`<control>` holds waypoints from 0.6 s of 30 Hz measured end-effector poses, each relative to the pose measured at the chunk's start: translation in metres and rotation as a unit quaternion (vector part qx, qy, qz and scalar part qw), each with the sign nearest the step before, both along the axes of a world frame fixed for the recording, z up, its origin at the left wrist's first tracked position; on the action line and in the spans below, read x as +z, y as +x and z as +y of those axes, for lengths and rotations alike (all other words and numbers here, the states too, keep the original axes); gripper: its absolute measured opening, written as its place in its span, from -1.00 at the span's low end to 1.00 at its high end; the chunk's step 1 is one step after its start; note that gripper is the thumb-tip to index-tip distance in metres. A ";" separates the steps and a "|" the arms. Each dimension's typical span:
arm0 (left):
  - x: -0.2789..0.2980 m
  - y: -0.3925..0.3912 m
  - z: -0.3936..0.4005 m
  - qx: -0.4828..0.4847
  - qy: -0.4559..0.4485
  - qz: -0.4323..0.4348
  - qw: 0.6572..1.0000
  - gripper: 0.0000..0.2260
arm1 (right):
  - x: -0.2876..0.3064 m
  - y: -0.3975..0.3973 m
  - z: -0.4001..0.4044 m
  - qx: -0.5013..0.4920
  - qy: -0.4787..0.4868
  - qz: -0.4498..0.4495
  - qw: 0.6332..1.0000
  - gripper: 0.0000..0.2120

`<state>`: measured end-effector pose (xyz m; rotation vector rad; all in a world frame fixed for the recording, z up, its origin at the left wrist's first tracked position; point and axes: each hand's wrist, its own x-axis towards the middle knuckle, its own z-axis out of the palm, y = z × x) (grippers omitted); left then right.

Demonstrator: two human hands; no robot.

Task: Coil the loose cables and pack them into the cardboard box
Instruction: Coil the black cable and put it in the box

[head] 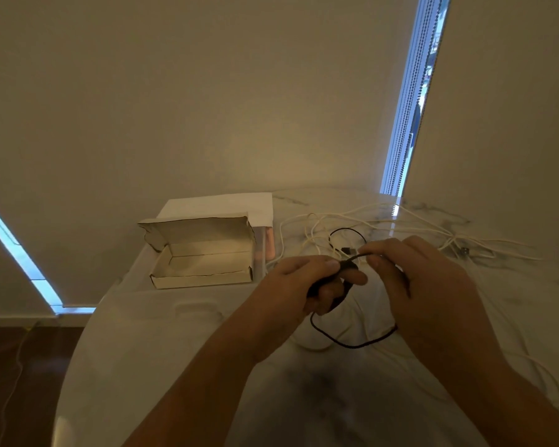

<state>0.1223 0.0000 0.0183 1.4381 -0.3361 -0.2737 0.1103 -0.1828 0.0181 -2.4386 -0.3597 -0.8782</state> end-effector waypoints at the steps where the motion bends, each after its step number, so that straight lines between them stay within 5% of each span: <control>1: 0.000 0.000 0.000 -0.008 -0.027 0.011 1.000 -0.67 | 0.000 0.000 0.000 0.001 0.010 0.009 1.000 -0.77; 11: 0.004 0.008 0.003 -0.021 -0.248 0.088 0.964 -0.63 | -0.018 0.001 0.023 0.104 0.222 0.251 0.936 -0.82; 18: 0.003 0.009 0.004 0.013 -0.315 0.089 0.945 -0.61 | -0.022 -0.011 0.033 0.113 0.147 0.239 0.953 -0.81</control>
